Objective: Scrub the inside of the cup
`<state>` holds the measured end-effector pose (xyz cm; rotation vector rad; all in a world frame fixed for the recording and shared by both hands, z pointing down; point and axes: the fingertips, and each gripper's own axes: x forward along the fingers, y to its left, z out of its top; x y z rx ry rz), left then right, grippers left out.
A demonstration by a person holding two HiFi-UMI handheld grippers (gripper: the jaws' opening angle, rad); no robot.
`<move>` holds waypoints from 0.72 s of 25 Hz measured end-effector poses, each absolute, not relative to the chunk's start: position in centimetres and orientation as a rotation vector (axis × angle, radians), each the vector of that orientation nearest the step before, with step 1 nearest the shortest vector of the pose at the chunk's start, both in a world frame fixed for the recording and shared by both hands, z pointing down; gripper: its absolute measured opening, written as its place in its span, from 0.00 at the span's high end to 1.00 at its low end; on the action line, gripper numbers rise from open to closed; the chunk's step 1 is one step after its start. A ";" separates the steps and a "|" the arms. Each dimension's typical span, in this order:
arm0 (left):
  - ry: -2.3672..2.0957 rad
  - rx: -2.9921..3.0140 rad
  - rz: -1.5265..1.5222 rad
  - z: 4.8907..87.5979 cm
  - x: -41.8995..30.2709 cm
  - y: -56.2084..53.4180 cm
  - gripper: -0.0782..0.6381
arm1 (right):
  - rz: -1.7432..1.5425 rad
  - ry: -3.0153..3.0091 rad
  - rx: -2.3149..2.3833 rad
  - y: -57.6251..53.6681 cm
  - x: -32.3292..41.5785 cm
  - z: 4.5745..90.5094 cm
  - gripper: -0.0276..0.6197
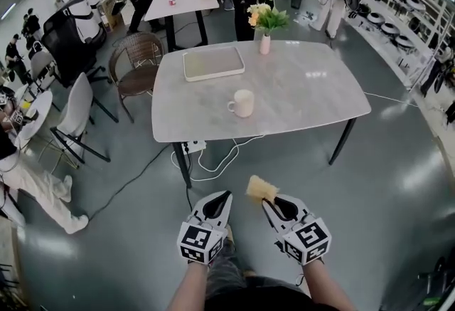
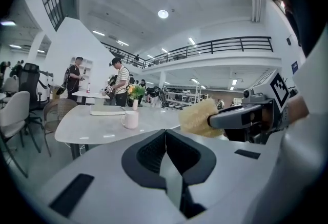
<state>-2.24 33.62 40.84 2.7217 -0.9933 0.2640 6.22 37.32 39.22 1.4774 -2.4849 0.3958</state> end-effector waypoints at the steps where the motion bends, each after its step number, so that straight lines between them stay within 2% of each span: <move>1: -0.976 2.726 0.254 40.6 -2.0 32.3 0.87 | 0.390 -2.485 1.479 36.1 6.1 38.9 0.86; 18: -0.773 2.751 0.274 41.7 -1.4 18.0 0.87 | 0.437 -2.412 1.506 21.9 4.2 39.5 0.86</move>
